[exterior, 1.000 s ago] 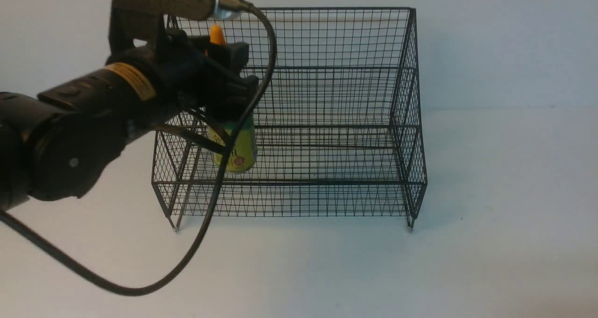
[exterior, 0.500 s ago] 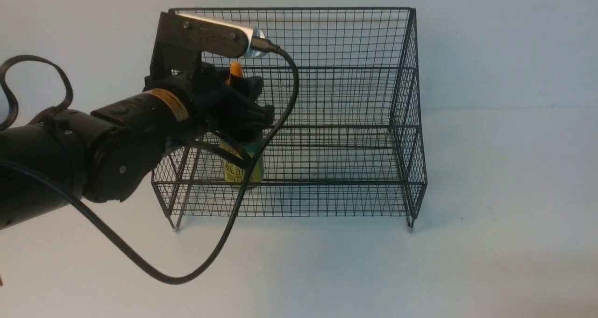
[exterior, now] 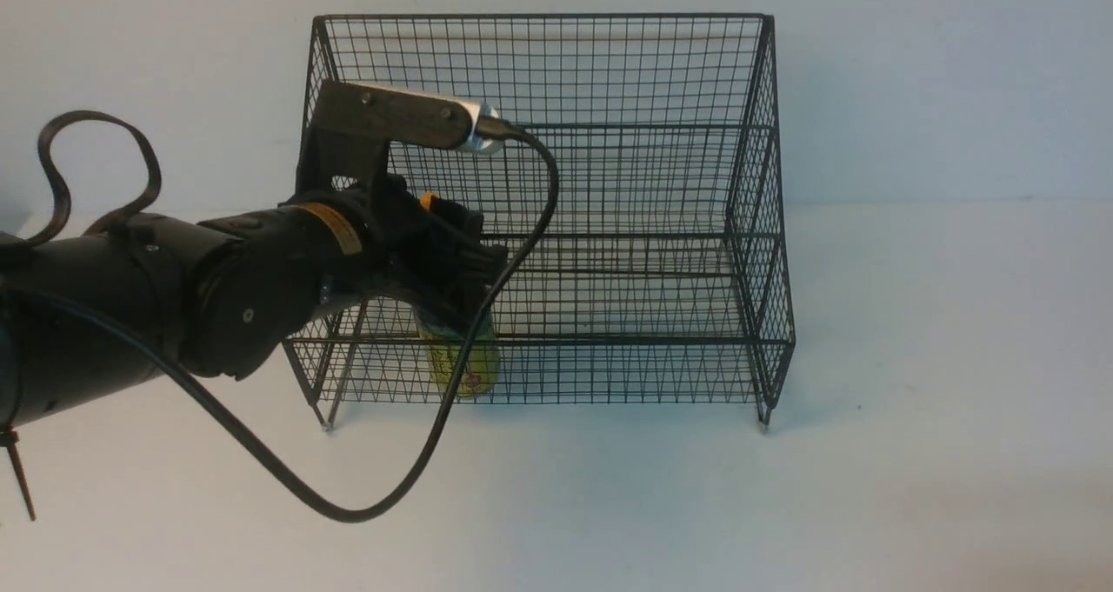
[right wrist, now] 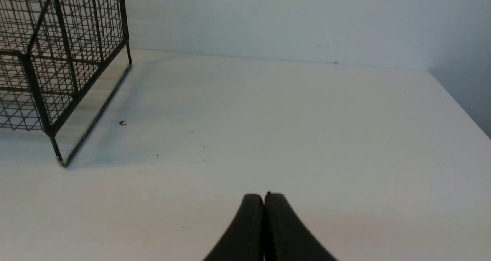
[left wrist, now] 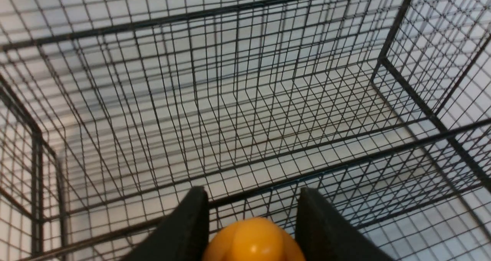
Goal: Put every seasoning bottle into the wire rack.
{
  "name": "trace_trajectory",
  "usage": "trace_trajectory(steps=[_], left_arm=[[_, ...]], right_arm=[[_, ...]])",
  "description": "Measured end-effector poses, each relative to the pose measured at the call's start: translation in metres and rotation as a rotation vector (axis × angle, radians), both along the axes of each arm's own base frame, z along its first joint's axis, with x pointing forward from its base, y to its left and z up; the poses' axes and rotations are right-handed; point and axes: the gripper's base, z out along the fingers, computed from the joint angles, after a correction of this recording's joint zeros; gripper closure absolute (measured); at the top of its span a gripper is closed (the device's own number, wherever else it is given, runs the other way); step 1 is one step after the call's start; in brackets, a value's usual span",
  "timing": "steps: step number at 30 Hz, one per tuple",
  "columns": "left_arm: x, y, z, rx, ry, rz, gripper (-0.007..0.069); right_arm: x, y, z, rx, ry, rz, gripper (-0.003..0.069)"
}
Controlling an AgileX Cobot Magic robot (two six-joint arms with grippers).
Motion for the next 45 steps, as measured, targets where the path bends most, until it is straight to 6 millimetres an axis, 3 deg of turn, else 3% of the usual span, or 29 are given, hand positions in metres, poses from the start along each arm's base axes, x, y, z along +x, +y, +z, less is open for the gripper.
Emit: trace_trajectory(steps=[7,10,13,17,20,24,28,29,32,33,36,37,41,45], left_arm=[[0.0,0.0,0.0,-0.021,0.008,0.013,0.0346],[0.0,0.0,0.0,-0.029,0.016,0.018,0.028],[-0.004,0.001,0.004,-0.03,0.032,0.018,0.0155],[-0.013,0.005,0.021,-0.043,0.01,0.015,0.0095],[-0.022,0.009,0.035,-0.048,-0.01,0.009,0.0092],[-0.052,0.021,0.069,-0.054,-0.033,-0.01,0.0178],[-0.09,0.038,0.1,-0.039,-0.055,-0.03,0.0374],[-0.106,0.046,0.111,-0.035,-0.077,-0.035,0.0484],[-0.13,0.057,0.127,-0.041,-0.121,-0.039,0.058],[-0.147,0.065,0.137,-0.054,-0.153,-0.041,0.0609],[-0.186,0.082,0.153,-0.079,-0.216,-0.045,0.0629],[-0.188,0.083,0.154,-0.08,-0.219,-0.045,0.0629],[-0.234,0.104,0.167,-0.119,-0.314,-0.047,0.0629],[-0.265,0.119,0.173,-0.156,-0.405,-0.047,0.0629]], right_arm=[[0.0,0.0,0.0,0.0,0.0,0.0,0.0674],[0.0,0.0,0.0,0.0,0.0,0.0,0.0674],[0.0,0.0,0.0,0.0,0.0,0.0,0.0674],[0.0,0.0,0.0,0.0,0.0,0.0,0.0674],[0.0,0.0,0.0,0.0,0.0,0.0,0.0674],[0.0,0.0,0.0,0.0,0.0,0.0,0.0674],[0.0,0.0,0.0,0.001,0.0,0.0,0.0674],[0.0,0.0,0.0,0.001,0.0,0.0,0.0674],[0.0,0.0,0.0,0.001,0.0,0.0,0.0674],[0.0,0.0,0.0,0.001,0.0,0.0,0.0674],[0.0,0.0,0.0,0.001,0.0,0.0,0.0674],[0.0,0.0,0.0,0.001,0.0,0.0,0.0674],[0.0,0.0,0.0,0.001,0.0,0.0,0.0674],[0.0,0.0,0.0,0.001,0.0,0.0,0.0674]])
